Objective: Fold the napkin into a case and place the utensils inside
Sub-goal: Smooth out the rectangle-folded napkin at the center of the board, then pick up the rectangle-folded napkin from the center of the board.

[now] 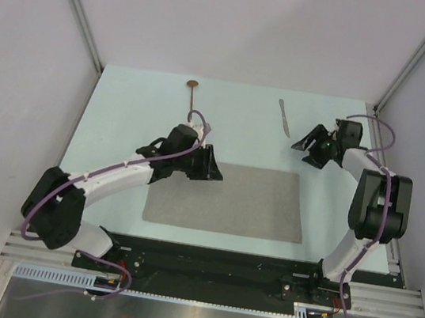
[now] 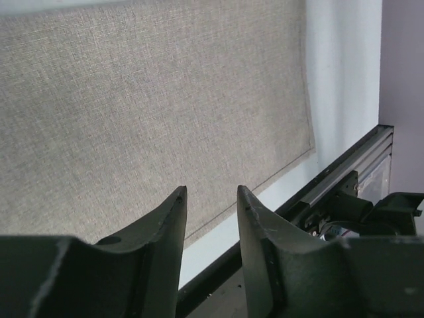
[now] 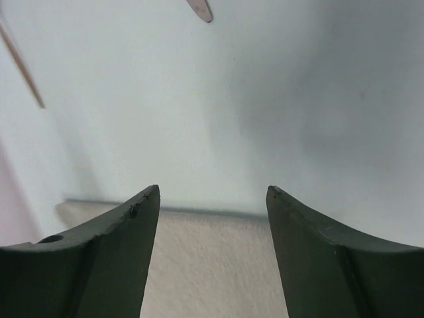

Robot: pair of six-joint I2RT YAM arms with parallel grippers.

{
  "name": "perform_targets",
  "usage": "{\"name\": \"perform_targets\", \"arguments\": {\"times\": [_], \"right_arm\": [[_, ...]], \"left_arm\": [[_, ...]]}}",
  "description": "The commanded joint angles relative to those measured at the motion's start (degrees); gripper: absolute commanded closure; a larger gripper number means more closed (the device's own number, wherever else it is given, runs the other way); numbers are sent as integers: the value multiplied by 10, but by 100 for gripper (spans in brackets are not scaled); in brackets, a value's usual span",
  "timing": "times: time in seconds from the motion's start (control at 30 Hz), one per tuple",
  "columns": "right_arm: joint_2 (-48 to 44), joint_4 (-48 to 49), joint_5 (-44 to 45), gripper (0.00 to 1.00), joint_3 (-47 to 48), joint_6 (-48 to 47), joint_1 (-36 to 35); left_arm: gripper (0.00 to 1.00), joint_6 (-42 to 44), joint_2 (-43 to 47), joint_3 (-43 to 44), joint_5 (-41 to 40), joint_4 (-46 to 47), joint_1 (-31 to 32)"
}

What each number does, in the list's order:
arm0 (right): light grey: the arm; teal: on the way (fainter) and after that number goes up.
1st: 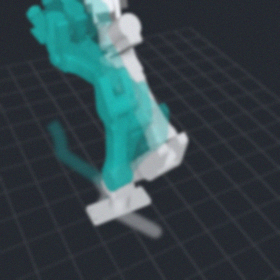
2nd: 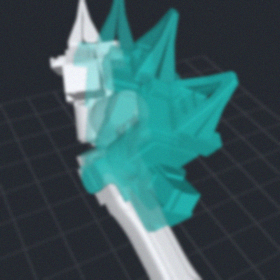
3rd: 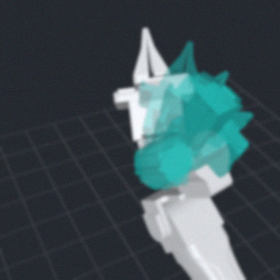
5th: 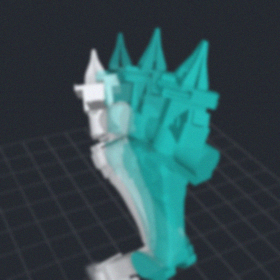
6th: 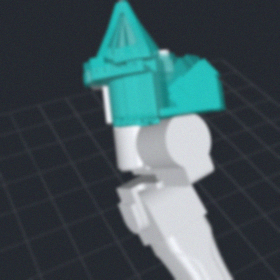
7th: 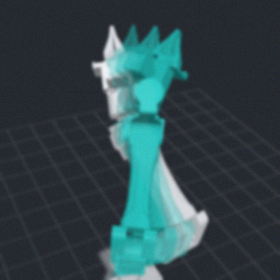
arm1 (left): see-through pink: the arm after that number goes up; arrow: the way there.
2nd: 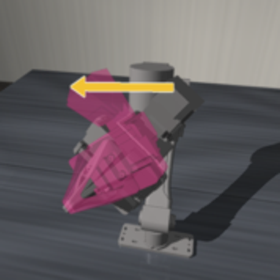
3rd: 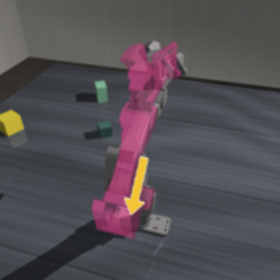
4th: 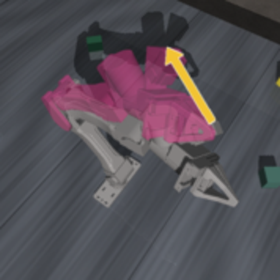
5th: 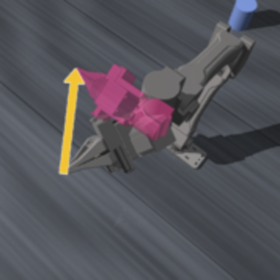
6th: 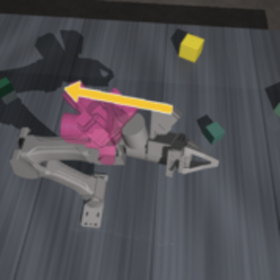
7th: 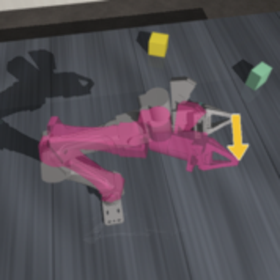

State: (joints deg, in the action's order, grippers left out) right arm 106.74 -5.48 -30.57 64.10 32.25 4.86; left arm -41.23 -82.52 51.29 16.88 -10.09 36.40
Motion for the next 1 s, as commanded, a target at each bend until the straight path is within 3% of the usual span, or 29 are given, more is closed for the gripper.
{"name": "perform_targets", "arguments": {"times": [0.0,0.13,0.17,0.33,0.5,0.67,0.87,0.97], "right_arm": [[-90,-326,274,28,63,-108,-78],[-133,-383,371,24,6,-105,-143],[-144,-375,386,20,-11,-104,-157],[-209,-303,382,12,-126,-99,-178],[-224,-273,377,12,-152,-109,-178],[-177,-259,349,26,-159,-89,-188],[-171,-244,346,33,-178,-80,-198],[-165,-227,336,46,-184,-85,-205]], "left_arm": [[55,62,52,9,-28,-48,2],[40,78,65,30,-34,-101,-5],[32,84,68,34,-37,-109,-6],[30,107,101,42,-63,-149,-21],[30,113,123,24,-55,-162,-34],[31,100,144,0,-39,-156,-47],[32,103,169,-5,-19,-168,-94],[31,106,178,-4,-6,-176,-113]]}}
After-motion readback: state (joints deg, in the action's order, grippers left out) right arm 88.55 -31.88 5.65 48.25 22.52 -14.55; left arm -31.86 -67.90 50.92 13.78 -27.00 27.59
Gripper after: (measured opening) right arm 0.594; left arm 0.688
